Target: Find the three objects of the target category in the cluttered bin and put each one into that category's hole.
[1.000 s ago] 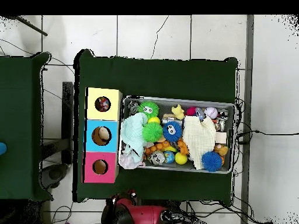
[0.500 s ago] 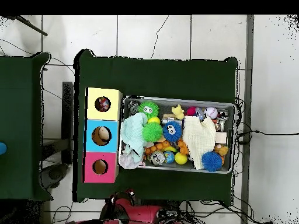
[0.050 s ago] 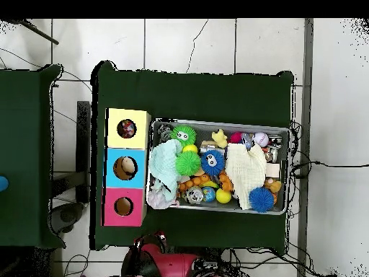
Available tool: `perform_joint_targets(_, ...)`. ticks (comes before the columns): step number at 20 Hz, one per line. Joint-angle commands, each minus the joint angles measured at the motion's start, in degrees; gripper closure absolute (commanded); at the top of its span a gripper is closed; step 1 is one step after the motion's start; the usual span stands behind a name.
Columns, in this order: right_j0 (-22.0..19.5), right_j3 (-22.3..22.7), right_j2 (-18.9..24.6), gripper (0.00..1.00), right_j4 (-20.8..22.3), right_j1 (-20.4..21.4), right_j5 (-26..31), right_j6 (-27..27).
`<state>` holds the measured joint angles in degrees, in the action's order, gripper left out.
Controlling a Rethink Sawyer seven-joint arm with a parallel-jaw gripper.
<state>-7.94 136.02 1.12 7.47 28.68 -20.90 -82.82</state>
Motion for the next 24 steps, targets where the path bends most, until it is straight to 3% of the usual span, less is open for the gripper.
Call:
perform_joint_targets(1,0.3,-9.4,2.5,0.00,-5.2,-0.2,-5.0,-15.4)
perform_joint_targets(17,0.2,-11.2,3.3,0.00,-3.6,-4.4,-17.4,-16.6)
perform_joint_targets(24,1.0,-12.1,2.5,0.00,-5.2,-6.6,-18.3,-15.2)
